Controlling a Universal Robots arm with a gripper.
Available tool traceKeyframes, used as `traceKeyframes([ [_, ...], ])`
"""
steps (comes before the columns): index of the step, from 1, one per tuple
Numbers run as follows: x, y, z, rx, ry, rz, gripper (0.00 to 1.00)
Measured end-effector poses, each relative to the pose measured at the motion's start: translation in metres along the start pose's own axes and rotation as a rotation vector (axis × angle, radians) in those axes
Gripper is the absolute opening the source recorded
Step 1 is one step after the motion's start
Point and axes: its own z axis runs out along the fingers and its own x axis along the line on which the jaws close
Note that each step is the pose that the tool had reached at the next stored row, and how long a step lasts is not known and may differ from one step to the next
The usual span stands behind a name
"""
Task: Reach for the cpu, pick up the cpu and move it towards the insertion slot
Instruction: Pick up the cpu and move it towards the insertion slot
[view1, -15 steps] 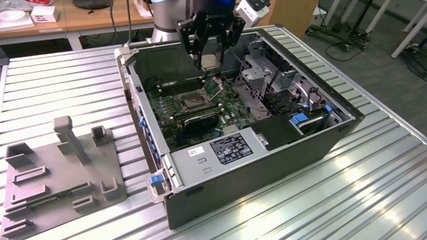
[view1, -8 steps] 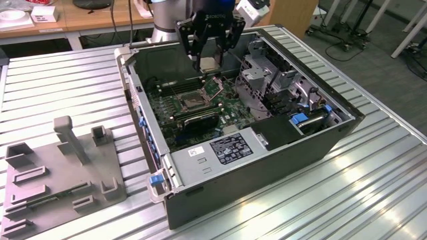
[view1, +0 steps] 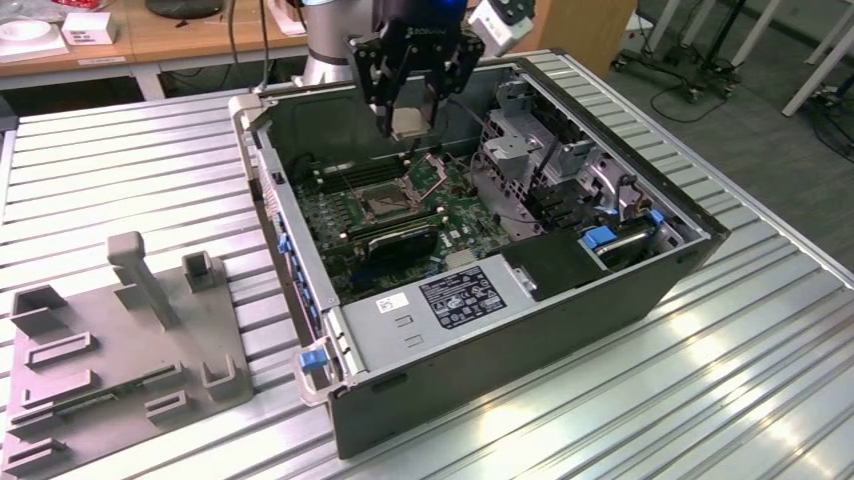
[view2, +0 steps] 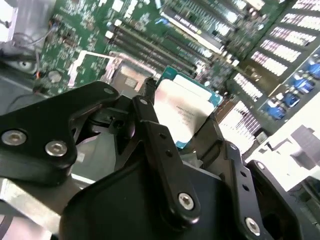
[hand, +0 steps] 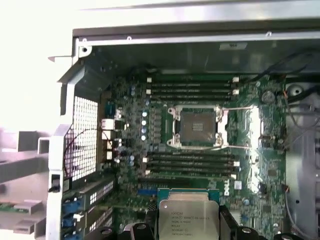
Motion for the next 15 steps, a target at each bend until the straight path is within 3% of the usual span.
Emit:
traceKeyframes([
  [2, 0.0000, 0.0000, 0.0001, -0.0176, -0.0041, -0.001, 0.55],
  [3, 0.0000, 0.0004, 0.0004, -0.0456, -0.0144, -0.003, 0.55],
  [8, 0.0001, 0.0003, 0.0004, -0.0421, -0.0143, -0.003, 0.55],
  [11, -0.0001, 0.0090, 0.0008, -0.0410, -0.0144, -0.002, 0.55],
  [15, -0.0001, 0.0140, 0.0009, -0.0409, -0.0143, -0.003, 0.55],
])
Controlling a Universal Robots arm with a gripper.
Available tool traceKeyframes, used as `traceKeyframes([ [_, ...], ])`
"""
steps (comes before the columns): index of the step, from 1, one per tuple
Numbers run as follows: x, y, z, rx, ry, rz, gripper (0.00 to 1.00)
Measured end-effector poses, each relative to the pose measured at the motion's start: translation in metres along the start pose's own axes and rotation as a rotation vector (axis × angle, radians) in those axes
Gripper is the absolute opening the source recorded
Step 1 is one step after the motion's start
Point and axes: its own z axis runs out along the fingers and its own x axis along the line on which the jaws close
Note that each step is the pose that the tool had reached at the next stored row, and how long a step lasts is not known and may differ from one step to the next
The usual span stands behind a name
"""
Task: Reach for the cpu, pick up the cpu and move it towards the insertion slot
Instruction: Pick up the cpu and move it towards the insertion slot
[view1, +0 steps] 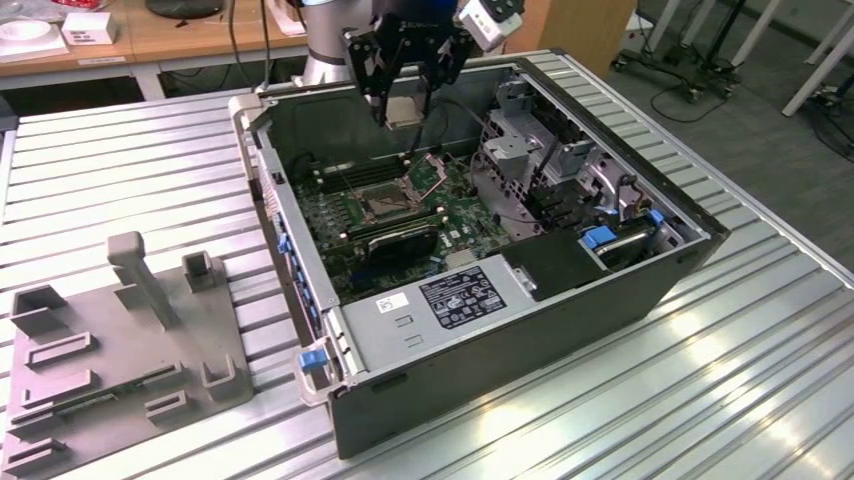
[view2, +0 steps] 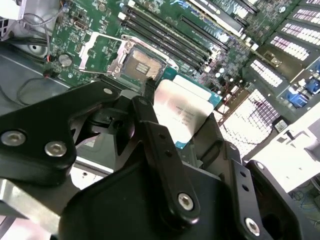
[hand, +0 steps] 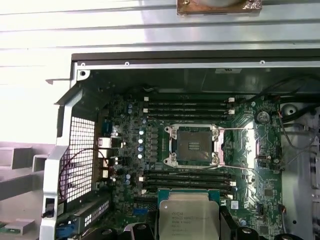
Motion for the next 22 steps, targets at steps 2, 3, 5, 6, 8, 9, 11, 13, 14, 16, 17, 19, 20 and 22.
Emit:
traceKeyframes([
  [2, 0.0000, 0.0026, 0.0002, 0.0000, 0.0000, 0.000, 0.55],
  [3, 0.0000, 0.0036, 0.0003, 0.0000, 0.0000, 0.000, 0.55],
  [5, -0.0001, 0.0064, 0.0006, 0.0000, 0.0000, 0.000, 0.55],
  [6, -0.0001, 0.0073, 0.0006, 0.0000, 0.0000, 0.000, 0.55],
  [8, -0.0001, 0.0093, 0.0008, 0.0000, 0.0000, 0.000, 0.55],
  [9, -0.0002, 0.0102, 0.0009, 0.0000, 0.0000, 0.000, 0.55],
  [11, -0.0002, 0.0119, 0.0011, 0.0000, -0.0001, 0.000, 0.55],
  [13, -0.0003, 0.0143, 0.0013, 0.0000, 0.0000, 0.000, 0.55],
  [14, -0.0003, 0.0156, 0.0014, 0.0000, -0.0001, 0.000, 0.55],
  [16, -0.0005, 0.0247, 0.0021, -0.0001, -0.0001, 0.000, 0.55],
  [17, -0.0007, 0.0328, 0.0028, 0.0000, 0.0000, 0.000, 0.55],
  [19, -0.0007, 0.0349, 0.0030, 0.0001, 0.0000, 0.000, 0.55],
  [20, -0.0008, 0.0360, 0.0031, 0.0000, -0.0001, 0.000, 0.55],
  [22, -0.0008, 0.0379, 0.0033, -0.0001, -0.0001, 0.000, 0.55],
])
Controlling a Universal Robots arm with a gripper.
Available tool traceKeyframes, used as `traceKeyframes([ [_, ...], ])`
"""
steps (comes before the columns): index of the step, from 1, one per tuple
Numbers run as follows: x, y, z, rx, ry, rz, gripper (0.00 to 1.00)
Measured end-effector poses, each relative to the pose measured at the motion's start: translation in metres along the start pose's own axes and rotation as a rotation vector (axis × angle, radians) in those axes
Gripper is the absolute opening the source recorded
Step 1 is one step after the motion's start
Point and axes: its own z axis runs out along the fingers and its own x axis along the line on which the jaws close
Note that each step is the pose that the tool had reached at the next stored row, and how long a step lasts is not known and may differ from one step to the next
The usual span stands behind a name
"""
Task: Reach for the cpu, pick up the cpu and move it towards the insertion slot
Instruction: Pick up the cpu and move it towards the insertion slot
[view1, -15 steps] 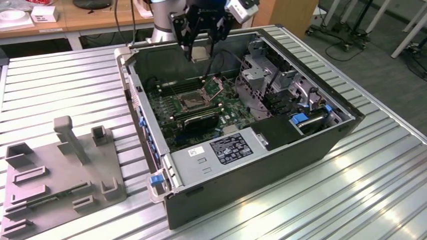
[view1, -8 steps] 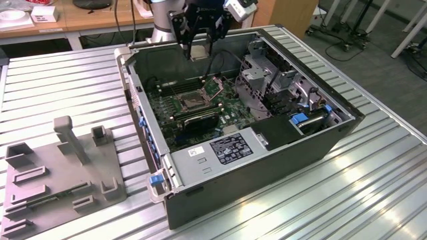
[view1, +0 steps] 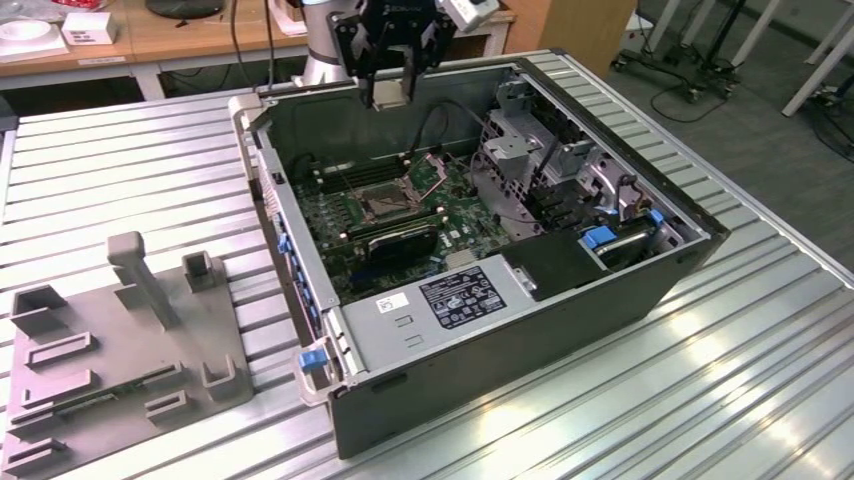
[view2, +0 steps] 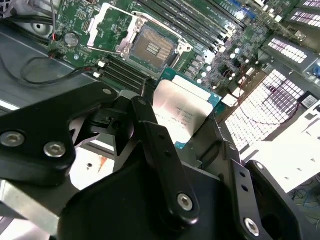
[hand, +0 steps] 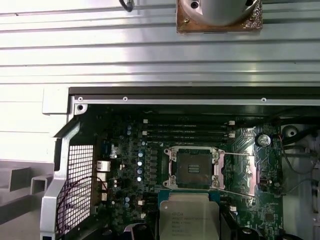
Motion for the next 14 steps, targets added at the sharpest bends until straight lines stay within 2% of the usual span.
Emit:
traceKeyframes([
  [8, -0.0001, 0.0042, 0.0003, 0.0001, 0.0000, 0.000, 0.55],
  [14, -0.0001, 0.0044, 0.0004, 0.0001, 0.0000, 0.000, 0.55],
])
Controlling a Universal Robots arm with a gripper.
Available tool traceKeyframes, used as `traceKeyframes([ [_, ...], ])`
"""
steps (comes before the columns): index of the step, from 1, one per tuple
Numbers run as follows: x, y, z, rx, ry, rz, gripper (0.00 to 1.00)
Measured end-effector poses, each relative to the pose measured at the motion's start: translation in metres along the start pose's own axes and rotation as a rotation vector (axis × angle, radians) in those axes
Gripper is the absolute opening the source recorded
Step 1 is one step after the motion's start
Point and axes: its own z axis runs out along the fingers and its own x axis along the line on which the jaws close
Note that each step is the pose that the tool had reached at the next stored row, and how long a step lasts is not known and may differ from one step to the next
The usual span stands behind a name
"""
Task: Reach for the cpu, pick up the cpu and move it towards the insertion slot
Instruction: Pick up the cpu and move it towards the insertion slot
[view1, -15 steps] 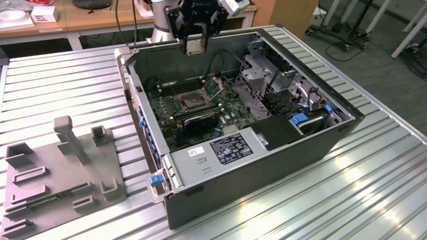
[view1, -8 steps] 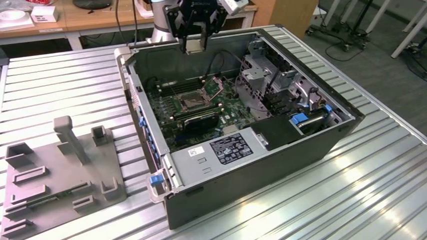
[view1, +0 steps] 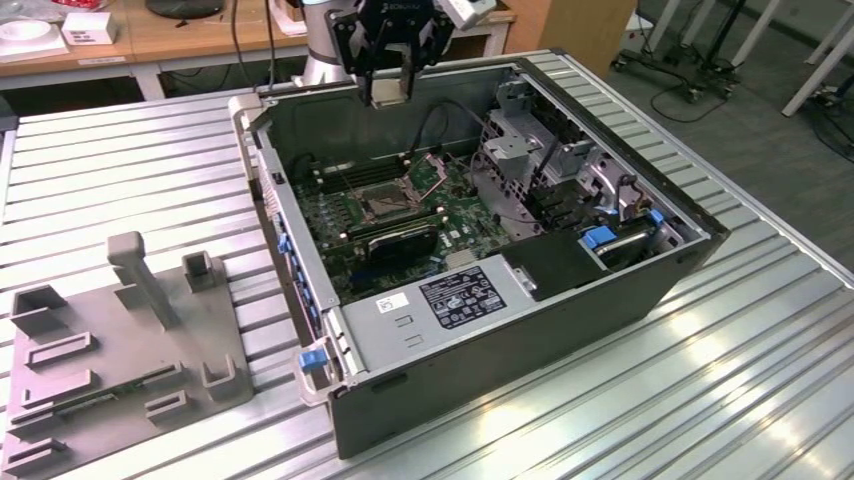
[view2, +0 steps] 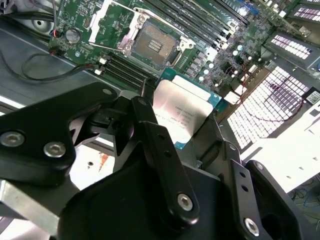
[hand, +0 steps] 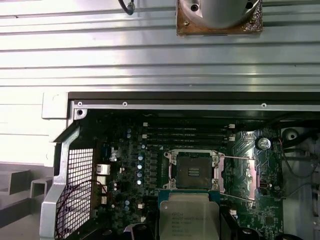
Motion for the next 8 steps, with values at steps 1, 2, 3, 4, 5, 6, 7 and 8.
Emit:
traceKeyframes([
  [1, 0.0000, 0.0002, 0.0000, 0.0001, 0.0000, 0.000, 0.55],
  [2, 0.0000, 0.0009, 0.0001, -0.0001, -0.0001, 0.000, 0.55],
  [3, 0.0000, 0.0015, 0.0002, 0.0000, -0.0001, 0.000, 0.55],
  [4, 0.0000, 0.0023, 0.0002, 0.0000, 0.0000, 0.000, 0.55],
  [5, 0.0000, 0.0032, 0.0003, 0.0000, 0.0000, 0.000, 0.55],
  [6, -0.0001, 0.0052, 0.0005, -0.0001, -0.0001, 0.000, 0.55],
  [7, -0.0001, 0.0052, 0.0005, -0.0001, 0.0000, 0.000, 0.55],
  [8, -0.0001, 0.0054, 0.0005, 0.0001, 0.0000, 0.000, 0.55],
])
